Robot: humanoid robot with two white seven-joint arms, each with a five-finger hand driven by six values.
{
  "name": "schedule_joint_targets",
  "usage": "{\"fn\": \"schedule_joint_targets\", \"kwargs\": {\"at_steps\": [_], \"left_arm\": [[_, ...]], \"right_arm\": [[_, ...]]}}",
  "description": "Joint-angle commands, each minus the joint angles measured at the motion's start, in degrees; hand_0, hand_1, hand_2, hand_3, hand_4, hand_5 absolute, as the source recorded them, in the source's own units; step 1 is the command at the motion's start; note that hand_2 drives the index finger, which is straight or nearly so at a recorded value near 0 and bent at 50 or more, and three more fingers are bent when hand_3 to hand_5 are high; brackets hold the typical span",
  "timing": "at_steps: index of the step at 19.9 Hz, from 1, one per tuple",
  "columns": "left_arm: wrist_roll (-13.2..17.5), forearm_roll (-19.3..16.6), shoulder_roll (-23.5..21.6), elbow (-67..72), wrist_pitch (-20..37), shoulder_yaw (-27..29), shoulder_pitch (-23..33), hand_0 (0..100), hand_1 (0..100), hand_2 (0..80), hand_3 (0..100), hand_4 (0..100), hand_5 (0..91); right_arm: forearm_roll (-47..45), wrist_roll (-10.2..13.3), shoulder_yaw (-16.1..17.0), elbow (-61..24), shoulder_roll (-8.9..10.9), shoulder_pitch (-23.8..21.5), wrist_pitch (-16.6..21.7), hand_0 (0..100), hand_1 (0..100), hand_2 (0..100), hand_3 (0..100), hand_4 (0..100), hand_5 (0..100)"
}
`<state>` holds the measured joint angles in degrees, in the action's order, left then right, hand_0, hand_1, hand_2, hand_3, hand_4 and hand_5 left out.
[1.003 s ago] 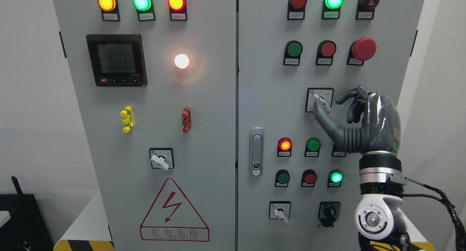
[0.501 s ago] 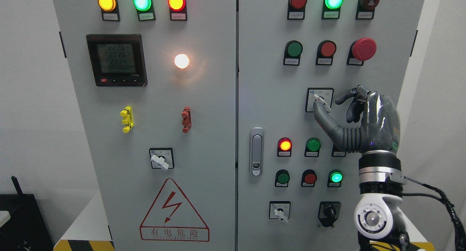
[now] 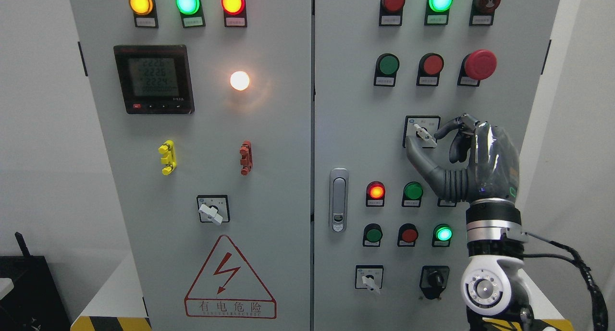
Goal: Rotate and turn off gray switch
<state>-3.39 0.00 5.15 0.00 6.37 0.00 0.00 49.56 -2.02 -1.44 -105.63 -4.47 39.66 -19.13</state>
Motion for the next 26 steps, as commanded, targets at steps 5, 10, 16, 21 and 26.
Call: {"fn": "schedule_joint_targets", "kwargs": {"at_steps": [5,10,16,21,26], "left_arm": [[0.0,1.1,0.0,-1.4,0.0,0.4,-0.5,12,39,0.0,0,0,0.0],[0.0,1.1,0.0,-1.4,0.0,0.4,-0.5,12,39,0.0,0,0,0.0],[0.0,1.1,0.0,-1.4,0.0,0.4,-0.5,12,39,0.0,0,0,0.0],[0.0,1.1,0.0,-1.4,0.0,0.4,-0.5,12,39,0.0,0,0,0.0],[0.0,1.1,0.0,-1.4,0.0,0.4,-0.5,12,39,0.0,0,0,0.0]], "right_arm": [[0.2,0.0,-0.6,0.4,-0.01,0.3,-0.1,15,48,60,100,100,100],[0.3,-0.1,-0.6,0.4,-0.01,0.2,-0.1,16,48,62,100,100,100],[0.4,-0.1,-0.6,0.4,-0.01,0.3,-0.1,16,48,62,100,100,100],[0.8,-0.1,-0.8,0.5,-0.01,0.3,-0.1,16,49,62,100,100,100],[0.6,-0.1,-0.9,0.4,-0.01,0.9,-2.0,16,49,62,100,100,100]]}}
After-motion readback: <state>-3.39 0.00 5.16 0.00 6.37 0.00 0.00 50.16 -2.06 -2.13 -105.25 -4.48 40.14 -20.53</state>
